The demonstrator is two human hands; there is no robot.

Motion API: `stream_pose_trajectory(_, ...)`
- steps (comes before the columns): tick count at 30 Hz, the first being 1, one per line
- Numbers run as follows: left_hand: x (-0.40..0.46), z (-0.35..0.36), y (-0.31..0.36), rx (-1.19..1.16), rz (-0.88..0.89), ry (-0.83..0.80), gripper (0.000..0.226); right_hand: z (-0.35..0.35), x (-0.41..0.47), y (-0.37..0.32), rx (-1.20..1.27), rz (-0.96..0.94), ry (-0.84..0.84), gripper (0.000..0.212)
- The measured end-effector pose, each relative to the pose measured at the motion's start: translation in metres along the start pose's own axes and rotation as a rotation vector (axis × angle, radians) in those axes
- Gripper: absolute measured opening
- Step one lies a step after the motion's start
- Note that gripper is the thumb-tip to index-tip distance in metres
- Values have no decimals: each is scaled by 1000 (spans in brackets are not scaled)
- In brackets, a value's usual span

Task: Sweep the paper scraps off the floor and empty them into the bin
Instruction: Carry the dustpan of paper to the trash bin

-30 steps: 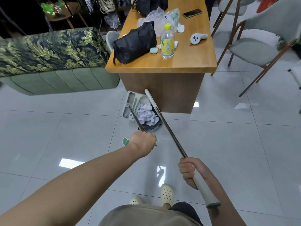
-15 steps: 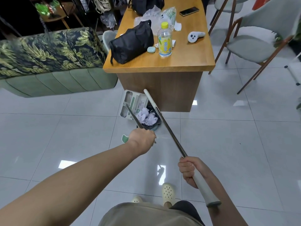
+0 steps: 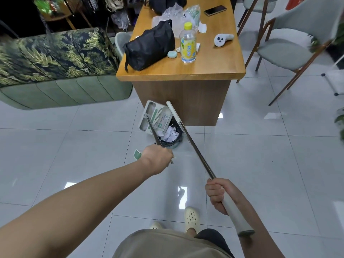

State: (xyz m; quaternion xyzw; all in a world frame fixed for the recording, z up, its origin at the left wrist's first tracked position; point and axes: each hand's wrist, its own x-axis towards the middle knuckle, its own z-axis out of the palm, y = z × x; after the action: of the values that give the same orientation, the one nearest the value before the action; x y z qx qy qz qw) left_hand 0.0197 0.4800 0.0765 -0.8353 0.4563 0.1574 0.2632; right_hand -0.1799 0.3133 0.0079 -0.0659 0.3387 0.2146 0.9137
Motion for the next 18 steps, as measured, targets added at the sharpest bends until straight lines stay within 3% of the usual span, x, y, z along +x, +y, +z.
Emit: stream_pose_trajectory(18,-21,12,-38,23,-37,-20,32,14,5,5,-9,-31,6,42)
